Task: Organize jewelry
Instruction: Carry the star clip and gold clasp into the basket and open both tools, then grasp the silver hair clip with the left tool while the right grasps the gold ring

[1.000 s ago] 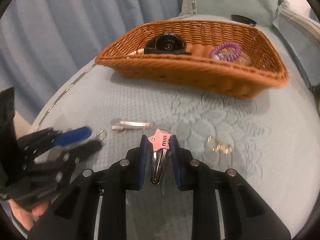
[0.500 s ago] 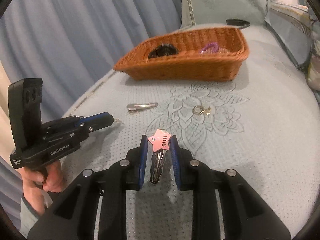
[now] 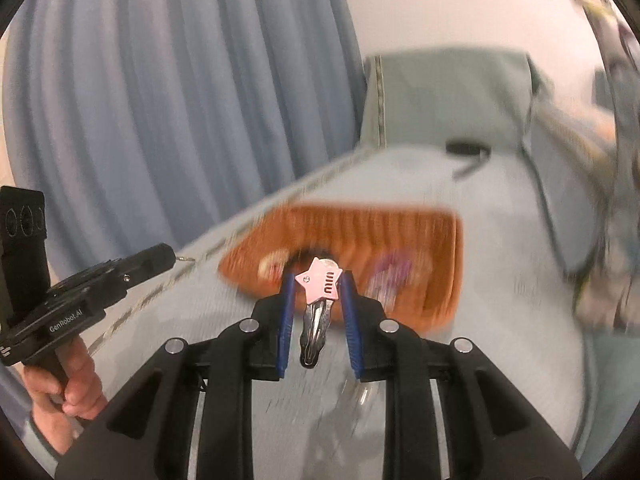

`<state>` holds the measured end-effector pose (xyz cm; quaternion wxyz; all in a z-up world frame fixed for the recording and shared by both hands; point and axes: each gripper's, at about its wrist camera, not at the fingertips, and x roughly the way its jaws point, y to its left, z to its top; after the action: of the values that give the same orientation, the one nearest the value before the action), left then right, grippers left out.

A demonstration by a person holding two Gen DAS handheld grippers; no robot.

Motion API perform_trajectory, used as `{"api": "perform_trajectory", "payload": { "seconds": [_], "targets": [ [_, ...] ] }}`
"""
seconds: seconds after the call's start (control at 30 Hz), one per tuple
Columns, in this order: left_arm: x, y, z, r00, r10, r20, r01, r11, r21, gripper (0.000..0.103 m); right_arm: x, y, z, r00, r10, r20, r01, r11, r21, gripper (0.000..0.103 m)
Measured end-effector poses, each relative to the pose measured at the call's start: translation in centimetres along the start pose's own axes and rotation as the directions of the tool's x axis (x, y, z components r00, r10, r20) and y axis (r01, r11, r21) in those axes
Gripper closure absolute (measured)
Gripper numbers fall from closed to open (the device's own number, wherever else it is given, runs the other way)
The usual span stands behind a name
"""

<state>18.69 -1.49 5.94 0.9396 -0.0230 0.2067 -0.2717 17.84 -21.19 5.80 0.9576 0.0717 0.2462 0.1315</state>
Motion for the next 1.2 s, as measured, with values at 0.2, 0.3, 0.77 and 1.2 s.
{"api": "perform_trajectory", "payload": {
  "seconds": [0.2, 0.3, 0.77, 1.2],
  "targets": [
    [5.9, 2.7, 2.8, 0.999, 0.009, -0.035, -0.011, 0.999, -0.045, 0.094, 4.9, -2.9, 3.6, 0.999, -0.052, -0.014, 0.052, 0.998, 0.031, 0.083],
    [9.5, 5.0, 2.4, 0.991, 0.051, -0.122, -0.061, 0.995, -0.081, 0.094, 8.2, -4.7, 3.8, 0.996, -0.045, -0.074, 0.051, 0.995, 0.087, 0.083],
    [12.6, 7.0, -0.4, 0.974, 0.044, -0.221, -0.077, 0.987, -0.144, 0.092, 14.0, -5.2, 1.3, 0.967, -0.065, -0.246, 0.101, 0.985, 0.137, 0.082],
    [7.2, 5.5, 0.7, 0.994, 0.016, -0.104, -0.027, 0.993, -0.112, 0.054, 10.1, -4.4, 1.6, 0.977, -0.034, -0.208, 0.065, 0.988, 0.143, 0.053]
  ]
}}
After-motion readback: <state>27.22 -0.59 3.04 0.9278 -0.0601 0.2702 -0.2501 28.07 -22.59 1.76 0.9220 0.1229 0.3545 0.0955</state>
